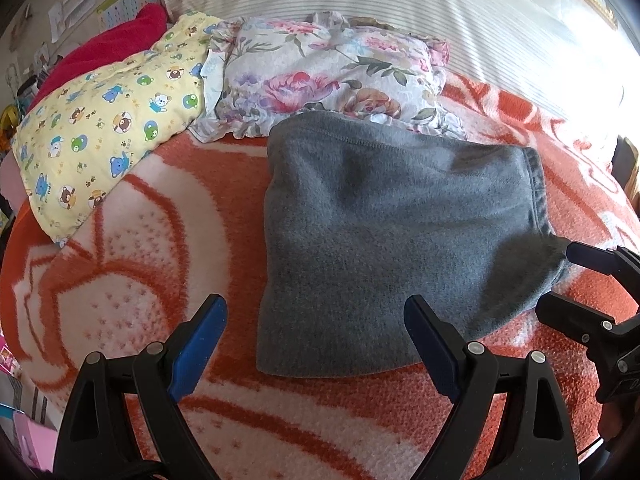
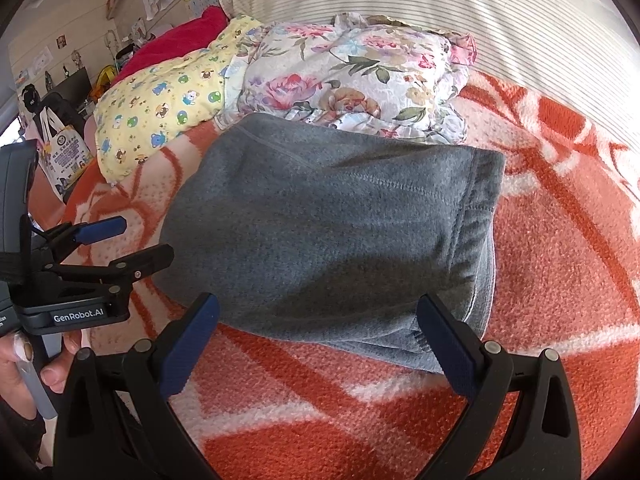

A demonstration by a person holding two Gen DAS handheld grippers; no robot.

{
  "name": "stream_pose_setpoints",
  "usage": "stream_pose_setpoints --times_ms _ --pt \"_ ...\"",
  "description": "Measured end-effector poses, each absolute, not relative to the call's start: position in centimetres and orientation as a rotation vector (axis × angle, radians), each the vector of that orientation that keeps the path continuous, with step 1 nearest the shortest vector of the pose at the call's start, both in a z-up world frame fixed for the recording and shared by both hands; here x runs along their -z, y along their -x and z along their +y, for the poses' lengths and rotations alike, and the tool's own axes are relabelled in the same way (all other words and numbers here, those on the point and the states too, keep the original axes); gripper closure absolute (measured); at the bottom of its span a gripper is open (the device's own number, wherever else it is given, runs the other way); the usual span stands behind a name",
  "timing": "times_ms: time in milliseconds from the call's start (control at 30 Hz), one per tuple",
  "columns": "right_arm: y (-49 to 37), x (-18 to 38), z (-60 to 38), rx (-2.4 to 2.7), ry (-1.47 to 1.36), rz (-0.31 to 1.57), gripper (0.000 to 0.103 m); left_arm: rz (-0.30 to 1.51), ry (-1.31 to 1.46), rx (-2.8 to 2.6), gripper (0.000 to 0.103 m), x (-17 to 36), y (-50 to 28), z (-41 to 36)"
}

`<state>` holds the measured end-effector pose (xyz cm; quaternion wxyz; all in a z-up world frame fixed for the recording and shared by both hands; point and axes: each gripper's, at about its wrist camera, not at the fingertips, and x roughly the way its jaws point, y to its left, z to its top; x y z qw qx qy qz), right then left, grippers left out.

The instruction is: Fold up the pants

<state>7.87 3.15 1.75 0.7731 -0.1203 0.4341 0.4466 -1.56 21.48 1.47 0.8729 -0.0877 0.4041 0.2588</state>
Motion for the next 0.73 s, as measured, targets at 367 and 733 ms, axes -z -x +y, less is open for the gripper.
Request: stream_pose_setpoints --times_ms 367,733 --pt "-8.1 -1.4 3.1 -0.97 0.256 0.943 0.004 0.858 0.186 -0.535 0.012 -1.2 0.9 21.5" --pt "-8.3 -1.3 2.9 -0.959 0.245 0.951 0.004 0.876 0.226 -0.525 0.012 -1.2 0.4 21.7"
